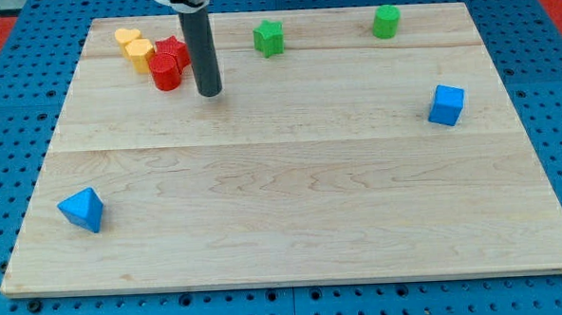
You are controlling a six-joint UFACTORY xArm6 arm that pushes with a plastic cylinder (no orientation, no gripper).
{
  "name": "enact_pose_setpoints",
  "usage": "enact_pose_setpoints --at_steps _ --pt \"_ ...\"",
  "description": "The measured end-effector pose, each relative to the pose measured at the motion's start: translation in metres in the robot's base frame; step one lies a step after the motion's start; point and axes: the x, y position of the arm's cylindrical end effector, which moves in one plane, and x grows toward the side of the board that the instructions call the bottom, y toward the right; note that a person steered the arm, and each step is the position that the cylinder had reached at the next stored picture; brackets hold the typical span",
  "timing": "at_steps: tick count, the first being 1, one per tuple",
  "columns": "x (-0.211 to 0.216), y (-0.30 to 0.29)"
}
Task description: Push the green star to top of the blue triangle
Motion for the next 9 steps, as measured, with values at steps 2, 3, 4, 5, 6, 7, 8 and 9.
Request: enact_pose_setpoints --at_steps 2,3,4,5,6,7,8,9 --pt "-0.058 0.009" --pt "-0.091 0.023" --pt "-0.101 0.045" --pt "-0.097 0.079" --pt "-0.093 0.071" --pt "-0.093 0.071" --pt "-0.104 0.072" --pt "-0.121 0.084"
